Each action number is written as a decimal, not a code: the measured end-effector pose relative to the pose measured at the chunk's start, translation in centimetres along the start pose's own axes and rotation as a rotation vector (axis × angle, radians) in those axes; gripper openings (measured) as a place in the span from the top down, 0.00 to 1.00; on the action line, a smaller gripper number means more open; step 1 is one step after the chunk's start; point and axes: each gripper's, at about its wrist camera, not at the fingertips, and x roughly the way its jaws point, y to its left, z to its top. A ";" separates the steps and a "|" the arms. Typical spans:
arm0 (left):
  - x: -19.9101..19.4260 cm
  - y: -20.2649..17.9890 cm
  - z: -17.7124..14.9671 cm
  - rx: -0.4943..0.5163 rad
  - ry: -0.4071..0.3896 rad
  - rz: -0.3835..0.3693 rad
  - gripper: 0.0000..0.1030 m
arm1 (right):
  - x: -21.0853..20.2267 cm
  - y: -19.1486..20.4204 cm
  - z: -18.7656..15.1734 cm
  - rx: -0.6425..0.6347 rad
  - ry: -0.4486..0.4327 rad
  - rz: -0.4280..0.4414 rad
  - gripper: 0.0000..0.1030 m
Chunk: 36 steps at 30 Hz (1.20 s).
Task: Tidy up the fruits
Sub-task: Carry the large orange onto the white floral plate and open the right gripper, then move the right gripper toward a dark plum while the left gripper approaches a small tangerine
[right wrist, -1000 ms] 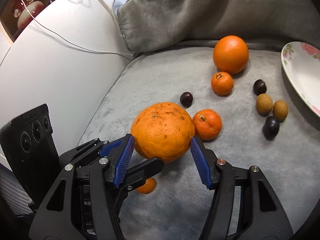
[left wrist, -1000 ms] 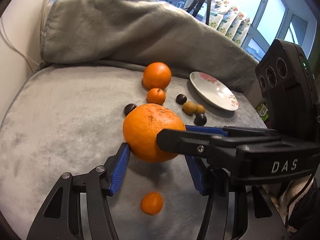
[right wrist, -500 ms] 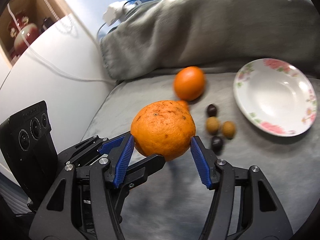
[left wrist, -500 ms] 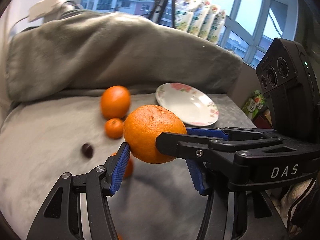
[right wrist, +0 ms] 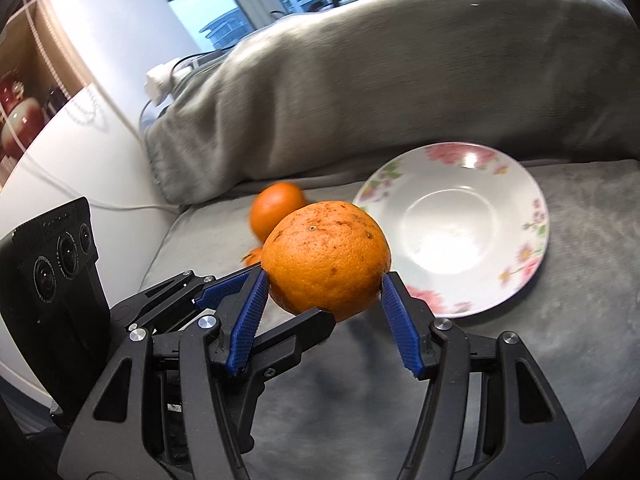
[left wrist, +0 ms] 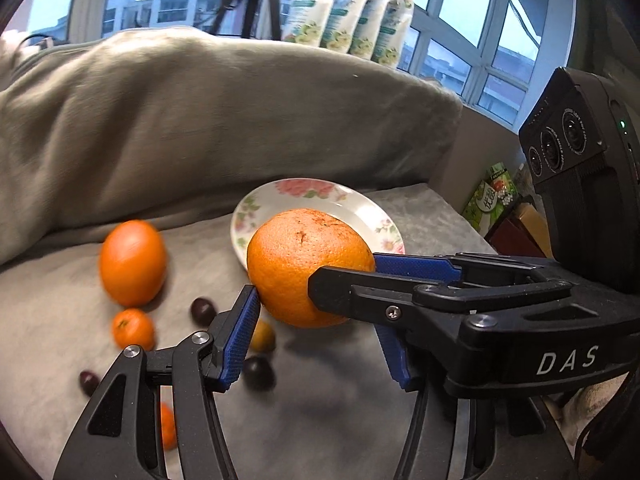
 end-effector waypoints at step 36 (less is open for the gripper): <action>-7.0 4.8 -1.9 -0.017 -0.057 0.139 0.45 | -5.0 -0.6 0.3 -0.125 -0.174 -0.280 0.18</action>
